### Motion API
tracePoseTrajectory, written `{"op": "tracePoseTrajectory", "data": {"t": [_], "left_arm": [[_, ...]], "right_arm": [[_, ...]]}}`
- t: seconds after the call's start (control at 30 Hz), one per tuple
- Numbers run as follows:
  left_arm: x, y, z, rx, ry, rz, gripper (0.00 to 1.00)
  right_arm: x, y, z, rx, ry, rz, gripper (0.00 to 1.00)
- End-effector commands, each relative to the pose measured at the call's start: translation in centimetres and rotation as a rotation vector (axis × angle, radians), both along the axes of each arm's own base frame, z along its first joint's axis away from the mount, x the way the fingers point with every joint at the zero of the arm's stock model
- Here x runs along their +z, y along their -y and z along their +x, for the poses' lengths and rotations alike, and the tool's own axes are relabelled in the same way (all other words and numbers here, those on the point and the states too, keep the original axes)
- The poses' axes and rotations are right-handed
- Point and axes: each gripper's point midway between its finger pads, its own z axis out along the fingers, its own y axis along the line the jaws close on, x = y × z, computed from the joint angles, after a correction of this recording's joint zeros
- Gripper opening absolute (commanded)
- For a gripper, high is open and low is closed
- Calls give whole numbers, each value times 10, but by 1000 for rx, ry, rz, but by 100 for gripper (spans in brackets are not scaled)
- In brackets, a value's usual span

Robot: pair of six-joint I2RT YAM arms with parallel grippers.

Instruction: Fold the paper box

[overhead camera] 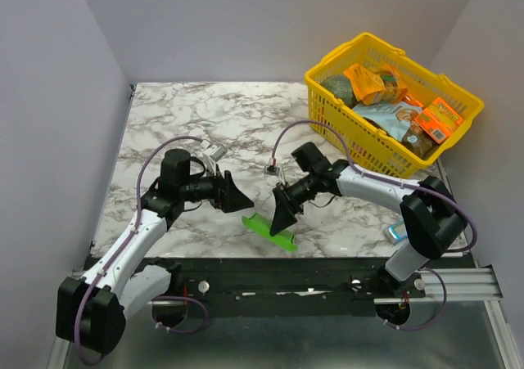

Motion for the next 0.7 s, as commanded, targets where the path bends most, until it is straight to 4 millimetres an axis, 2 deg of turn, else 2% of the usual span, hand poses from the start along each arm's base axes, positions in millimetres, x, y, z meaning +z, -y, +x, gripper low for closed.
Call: {"op": "tracePoseTrajectory", "data": {"t": [0.0,0.17,0.33,0.47,0.67], "left_arm": [[-2,8,-16,-116,-61,-62,84],[-2,13,-24,-163,-102,-84,77],[1,16,-31,-189,-98,-97,77],[-4,19,-38,-208,-129,-99,63],[-12,24,-43,-220,-153,-83,48]], "right_arm": [[22,1,3,55,-42,129,47],[25,7,10,38,-64,150,47],[23,10,18,16,-68,148,47],[22,12,19,11,-75,148,47],[20,12,20,6,-79,140,47]]}}
